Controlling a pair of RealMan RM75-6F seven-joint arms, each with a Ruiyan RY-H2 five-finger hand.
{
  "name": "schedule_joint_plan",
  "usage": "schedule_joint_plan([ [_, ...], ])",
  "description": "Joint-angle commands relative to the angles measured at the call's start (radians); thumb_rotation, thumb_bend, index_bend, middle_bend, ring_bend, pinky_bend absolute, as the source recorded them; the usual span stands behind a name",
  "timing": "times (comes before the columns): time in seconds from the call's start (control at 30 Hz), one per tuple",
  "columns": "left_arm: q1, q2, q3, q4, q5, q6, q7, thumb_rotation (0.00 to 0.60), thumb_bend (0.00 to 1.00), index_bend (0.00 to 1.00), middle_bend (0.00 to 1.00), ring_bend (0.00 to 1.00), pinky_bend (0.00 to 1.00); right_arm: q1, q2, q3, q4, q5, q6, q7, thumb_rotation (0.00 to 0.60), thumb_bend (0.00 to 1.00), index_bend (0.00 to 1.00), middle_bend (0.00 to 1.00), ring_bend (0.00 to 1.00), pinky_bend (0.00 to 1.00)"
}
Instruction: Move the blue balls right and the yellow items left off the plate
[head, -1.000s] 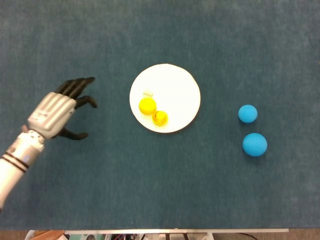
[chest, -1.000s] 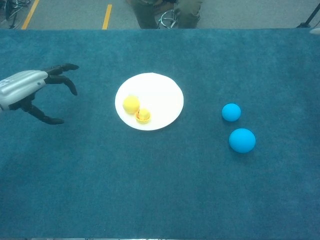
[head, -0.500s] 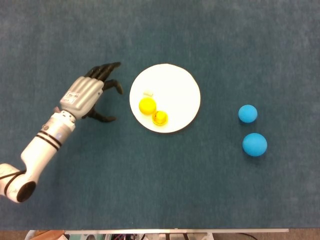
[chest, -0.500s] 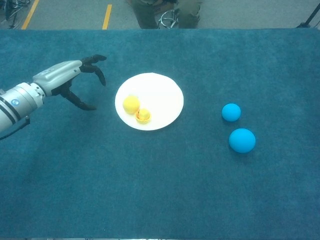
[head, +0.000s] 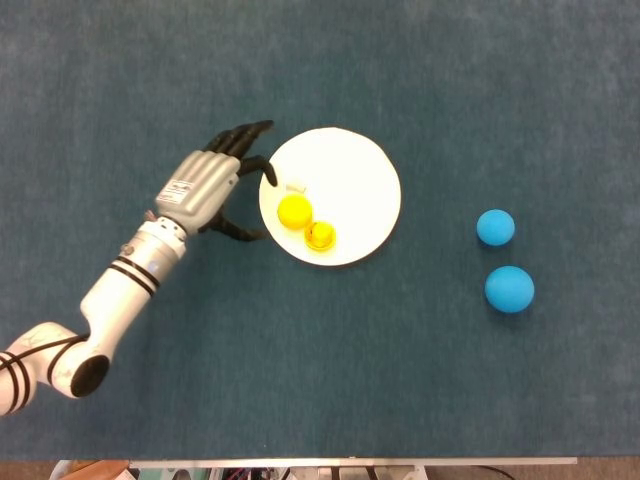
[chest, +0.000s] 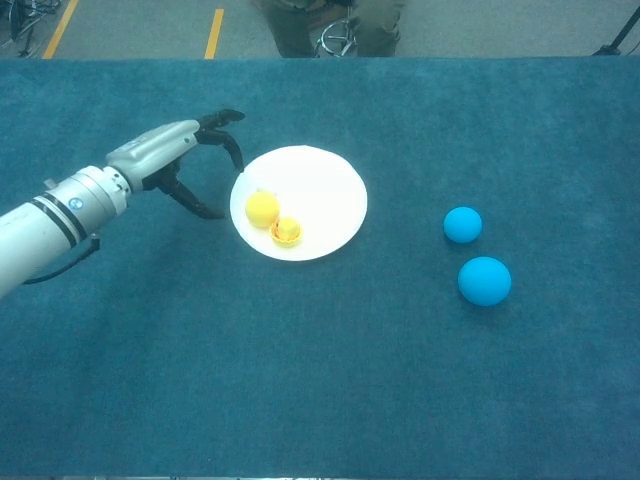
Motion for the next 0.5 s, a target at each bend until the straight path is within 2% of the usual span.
schedule_joint_plan([
  [0.03,-0.01,-0.015,0.005,0.006,-0.002,-0.007,0.0,0.6,0.01,0.4,0.0,0.0,0.08,-0.006,-0.001,0.0,0.003,0.0,0.005,0.006,0.6,0.0,0.31,0.16,0.02,0.04],
  [0.5,-0.051,-0.086,0.01,0.116,-0.024,-0.046,-0.027,0.6,0.01,0.4,0.0,0.0,0.08,-0.027,-0.002,-0.006,0.002,-0.012,0.013,0.016,0.6,0.0,0.31,0.16,0.02,0.04],
])
